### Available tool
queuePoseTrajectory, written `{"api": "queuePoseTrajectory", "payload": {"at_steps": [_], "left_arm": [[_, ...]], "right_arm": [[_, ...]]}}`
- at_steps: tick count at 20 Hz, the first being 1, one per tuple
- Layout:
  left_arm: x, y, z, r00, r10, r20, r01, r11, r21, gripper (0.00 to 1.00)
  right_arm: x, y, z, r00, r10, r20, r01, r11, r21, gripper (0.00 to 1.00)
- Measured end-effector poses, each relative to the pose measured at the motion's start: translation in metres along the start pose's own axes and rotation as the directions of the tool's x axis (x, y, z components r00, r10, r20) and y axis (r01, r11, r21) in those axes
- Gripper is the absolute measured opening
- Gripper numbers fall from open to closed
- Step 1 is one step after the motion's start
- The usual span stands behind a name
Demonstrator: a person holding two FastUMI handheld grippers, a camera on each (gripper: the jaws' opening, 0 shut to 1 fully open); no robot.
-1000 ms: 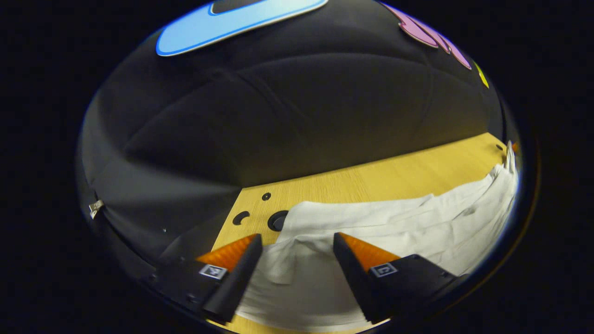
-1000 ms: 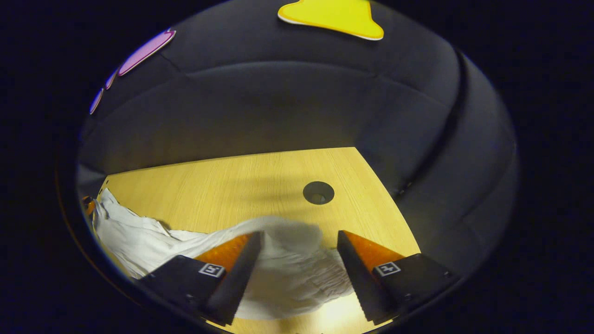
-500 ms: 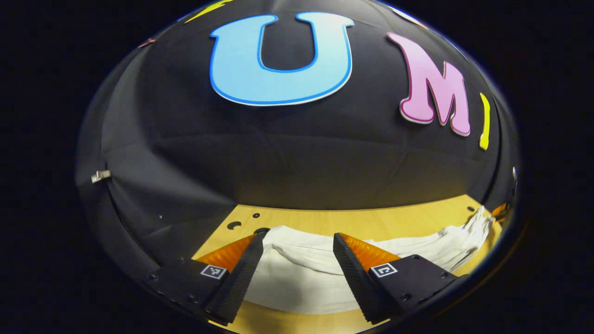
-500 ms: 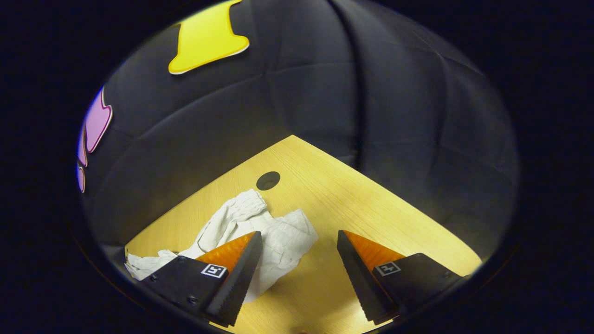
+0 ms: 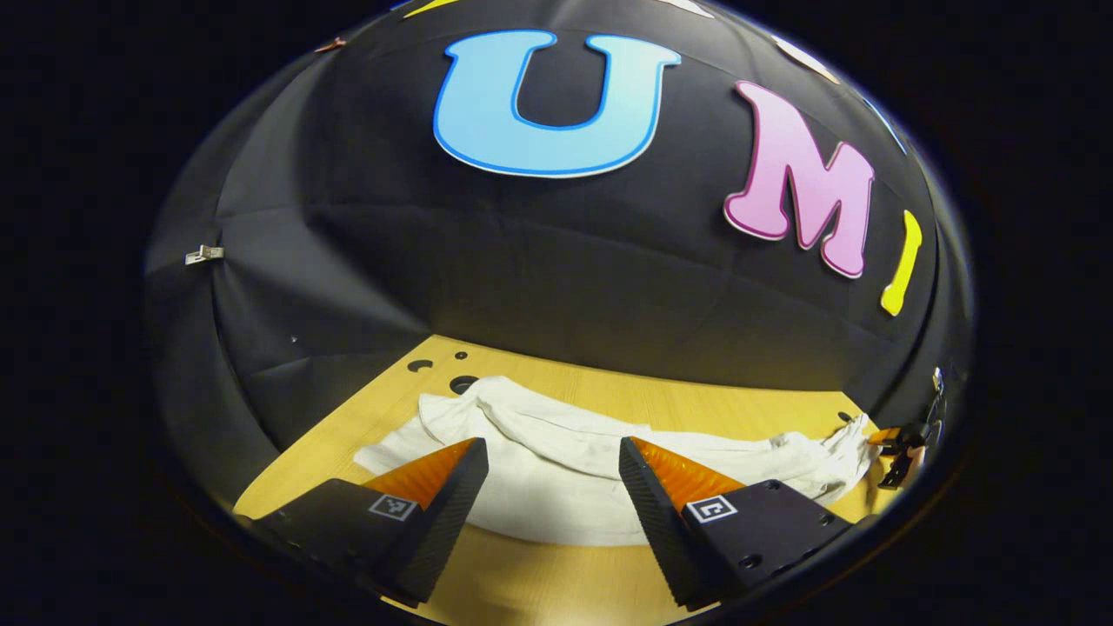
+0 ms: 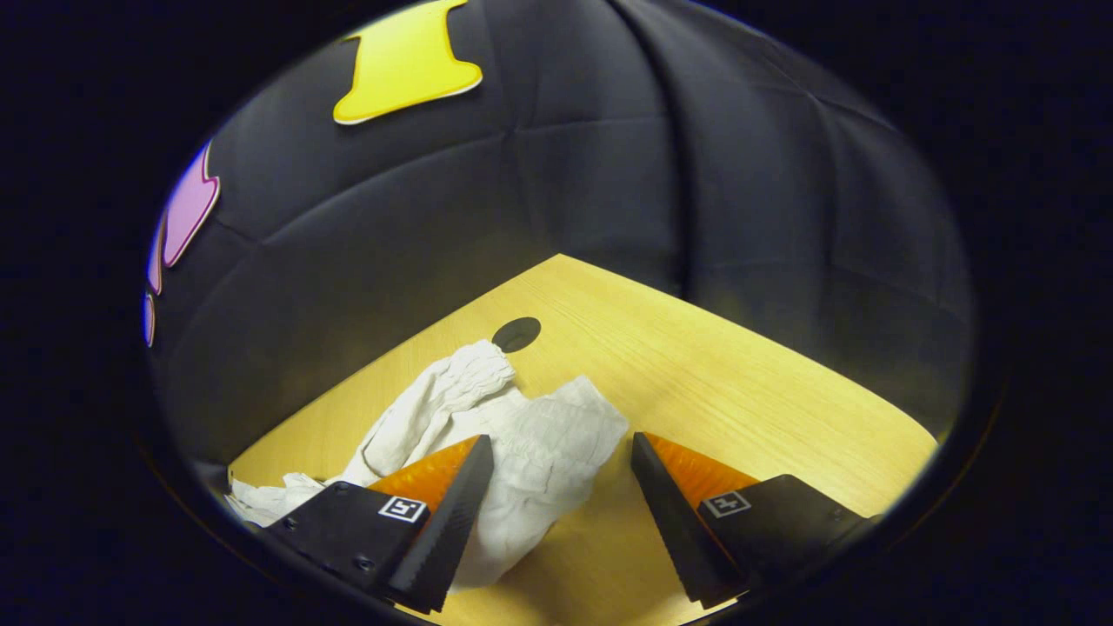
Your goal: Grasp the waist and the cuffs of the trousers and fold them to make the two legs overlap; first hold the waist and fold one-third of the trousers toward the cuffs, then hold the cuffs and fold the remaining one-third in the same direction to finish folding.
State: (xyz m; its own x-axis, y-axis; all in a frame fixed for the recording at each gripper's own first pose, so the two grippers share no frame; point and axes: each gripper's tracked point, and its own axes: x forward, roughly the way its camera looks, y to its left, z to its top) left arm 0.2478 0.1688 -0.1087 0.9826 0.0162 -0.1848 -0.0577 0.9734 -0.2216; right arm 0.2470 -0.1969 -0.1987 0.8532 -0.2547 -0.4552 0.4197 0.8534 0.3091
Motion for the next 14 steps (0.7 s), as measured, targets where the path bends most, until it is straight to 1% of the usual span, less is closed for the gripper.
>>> {"api": "queuePoseTrajectory", "payload": {"at_steps": [2, 3, 4, 6, 7, 8, 9, 10, 11, 12, 13, 14], "left_arm": [[-0.001, -0.008, -0.01, 1.0, -0.015, -0.014, 0.015, 1.0, 0.011, 0.96], [-0.002, -0.01, -0.013, 1.0, -0.02, -0.019, 0.021, 1.0, 0.014, 0.96], [-0.003, -0.013, -0.016, 0.999, -0.026, -0.022, 0.026, 1.0, 0.018, 0.96], [-0.003, -0.016, -0.021, 0.999, -0.033, -0.028, 0.034, 0.999, 0.033, 0.96], [-0.004, -0.016, -0.022, 0.999, -0.034, -0.031, 0.035, 0.998, 0.044, 0.96], [-0.003, -0.017, -0.024, 0.999, -0.036, -0.033, 0.038, 0.998, 0.058, 0.96], [-0.003, -0.017, -0.025, 0.999, -0.034, -0.035, 0.036, 0.997, 0.073, 0.97], [-0.004, -0.015, -0.026, 0.999, -0.03, -0.036, 0.033, 0.996, 0.089, 0.96], [-0.004, -0.014, -0.026, 0.999, -0.025, -0.036, 0.029, 0.994, 0.102, 0.96], [-0.005, -0.014, -0.028, 0.999, -0.021, -0.036, 0.025, 0.994, 0.11, 0.96], [-0.006, -0.013, -0.029, 0.999, -0.02, -0.038, 0.024, 0.993, 0.114, 0.96], [-0.007, -0.012, -0.032, 0.999, -0.018, -0.04, 0.023, 0.993, 0.115, 0.96]], "right_arm": [[0.002, 0.0, -0.001, 1.0, -0.022, 0.002, 0.022, 0.999, -0.024, 0.97], [0.005, 0.002, -0.001, 1.0, -0.026, -0.006, 0.026, 0.999, -0.038, 0.95], [0.008, 0.007, -0.007, 0.999, -0.03, -0.015, 0.03, 0.998, -0.051, 0.9], [0.009, 0.008, -0.011, 0.999, -0.045, -0.028, 0.043, 0.996, -0.076, 0.68], [0.012, 0.009, -0.01, 0.999, -0.05, -0.017, 0.048, 0.995, -0.086, 0.65], [0.012, 0.012, -0.015, 0.998, -0.045, -0.035, 0.042, 0.996, -0.083, 0.6], [0.012, 0.014, -0.012, 0.999, -0.048, -0.019, 0.046, 0.995, -0.088, 0.4], [0.012, 0.013, -0.016, 0.999, -0.041, -0.036, 0.038, 0.996, -0.084, 0.43], [0.011, 0.015, -0.015, 0.999, -0.044, -0.027, 0.042, 0.995, -0.087, 0.29], [0.013, 0.014, -0.017, 0.999, -0.044, -0.024, 0.041, 0.995, -0.095, 0.28], [0.012, 0.018, -0.016, 0.999, -0.039, -0.022, 0.037, 0.994, -0.1, 0.16], [0.011, 0.019, -0.016, 0.999, -0.037, -0.014, 0.036, 0.993, -0.11, 0.16]]}}
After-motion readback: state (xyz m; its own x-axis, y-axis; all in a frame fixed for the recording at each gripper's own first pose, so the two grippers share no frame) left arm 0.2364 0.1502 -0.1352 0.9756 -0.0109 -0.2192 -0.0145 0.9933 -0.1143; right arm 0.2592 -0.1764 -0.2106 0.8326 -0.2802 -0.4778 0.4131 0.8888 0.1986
